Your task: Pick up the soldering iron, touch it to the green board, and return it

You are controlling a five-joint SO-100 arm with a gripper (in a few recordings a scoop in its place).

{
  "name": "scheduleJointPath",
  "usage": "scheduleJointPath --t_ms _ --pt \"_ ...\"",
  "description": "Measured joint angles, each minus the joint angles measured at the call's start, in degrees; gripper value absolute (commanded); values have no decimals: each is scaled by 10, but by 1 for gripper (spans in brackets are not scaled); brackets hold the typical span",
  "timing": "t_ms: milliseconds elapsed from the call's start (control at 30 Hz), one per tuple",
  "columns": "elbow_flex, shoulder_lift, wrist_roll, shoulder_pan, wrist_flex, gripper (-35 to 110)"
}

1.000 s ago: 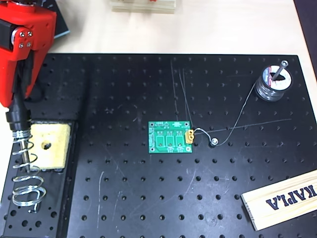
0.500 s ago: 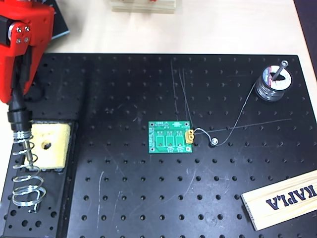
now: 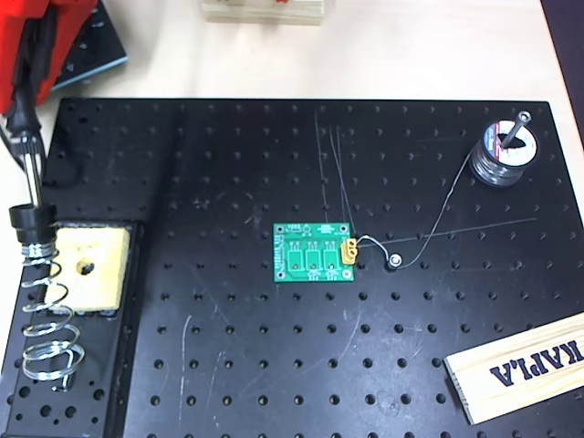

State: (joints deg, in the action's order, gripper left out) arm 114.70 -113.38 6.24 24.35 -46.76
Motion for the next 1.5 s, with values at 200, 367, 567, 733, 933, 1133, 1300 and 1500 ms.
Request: scheduleJointPath --t_ms 200,367,567,733,933,1133,1300,1500 --pt "42 -87 1 15 -29 0" --pt "64 -129 0 21 -49 0" --pt "64 -151 -6 -3 -106 0" --pt "57 -158 -35 -60 -170 0" --pt "57 -157 -119 -170 -208 0" --pt "65 -120 -237 -264 -206 0" --pt "92 -69 -311 -345 -149 0" --pt "160 -47 -374 -398 -55 0"
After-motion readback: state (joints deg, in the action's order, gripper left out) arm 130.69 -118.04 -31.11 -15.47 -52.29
